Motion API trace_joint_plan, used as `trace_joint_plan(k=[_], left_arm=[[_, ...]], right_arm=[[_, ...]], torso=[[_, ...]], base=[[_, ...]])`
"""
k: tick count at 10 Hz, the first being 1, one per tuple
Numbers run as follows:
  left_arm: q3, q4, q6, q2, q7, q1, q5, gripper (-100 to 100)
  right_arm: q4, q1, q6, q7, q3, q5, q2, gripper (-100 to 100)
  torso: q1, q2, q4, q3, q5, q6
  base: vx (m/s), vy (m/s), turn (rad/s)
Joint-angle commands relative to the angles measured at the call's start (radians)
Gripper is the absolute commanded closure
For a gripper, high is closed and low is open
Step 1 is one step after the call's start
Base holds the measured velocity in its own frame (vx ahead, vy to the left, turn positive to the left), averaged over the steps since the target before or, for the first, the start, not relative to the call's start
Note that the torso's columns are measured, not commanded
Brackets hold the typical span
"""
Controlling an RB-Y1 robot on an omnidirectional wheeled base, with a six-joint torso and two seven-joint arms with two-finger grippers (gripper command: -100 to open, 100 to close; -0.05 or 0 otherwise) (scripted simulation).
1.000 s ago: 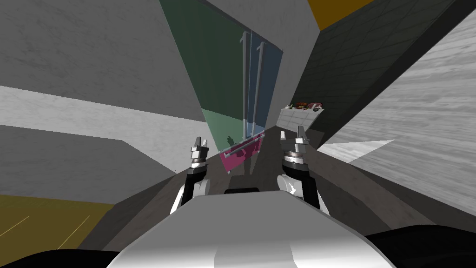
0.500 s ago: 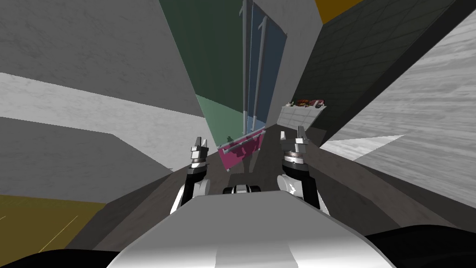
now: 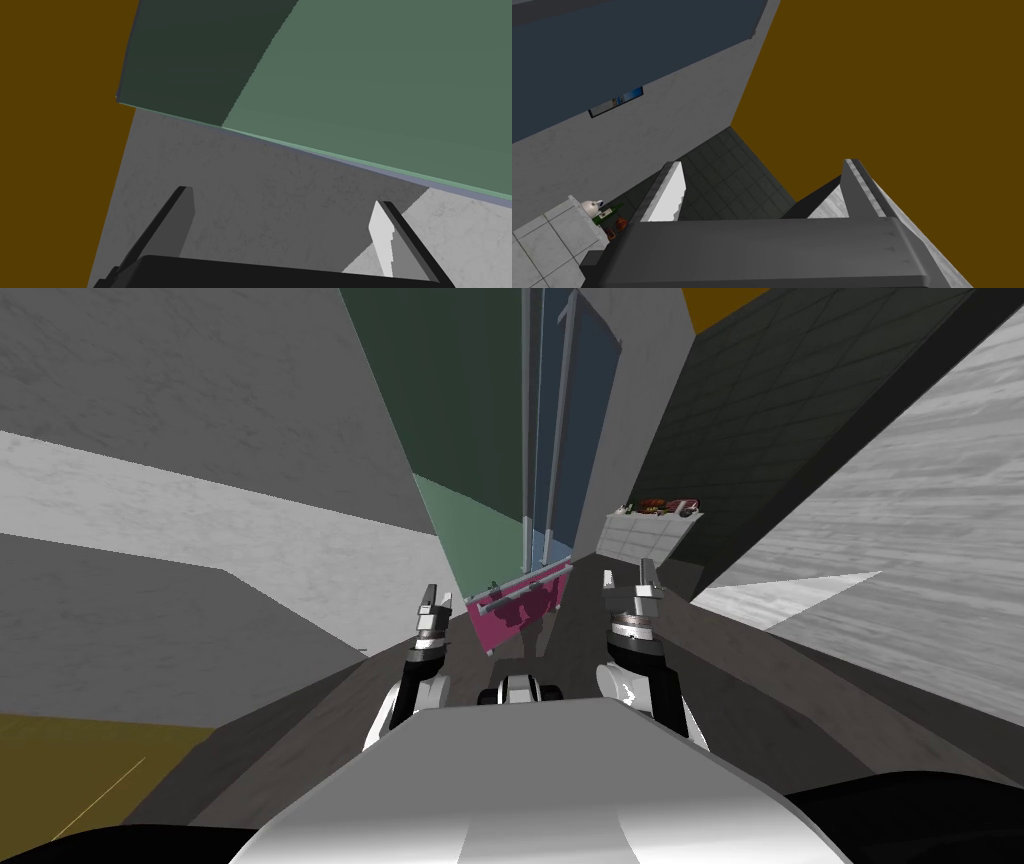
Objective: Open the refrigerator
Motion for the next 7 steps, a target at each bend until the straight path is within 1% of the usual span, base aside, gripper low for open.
trace_joint_plan(k=[1,4,7], left_arm=[[-0.003,0.051,-0.003,0.028,-0.009,-0.013,-0.003,-100],[-0.003,0.124,-0.009,0.052,-0.018,-0.03,-0.006,-100],[-0.004,0.208,-0.017,0.064,-0.028,-0.05,-0.009,-100]], right_arm=[[0.0,0.0,0.0,0.0,0.0,0.0,0.0,0],[0.0,0.0,0.0,0.0,0.0,0.0,0.0,0],[0.0,0.0,0.0,0.0,0.0,0.0,0.0,0]], torso=[[0.0,0.0,0.0,0.0,0.0,0.0],[0.0,0.001,0.0,0.0,0.0,0.0],[0.0,0.001,0.0,0.0,0.0,0.0]], base=[[0.033,0.011,-0.013],[0.036,0.008,-0.018],[0.041,0.012,-0.02]])
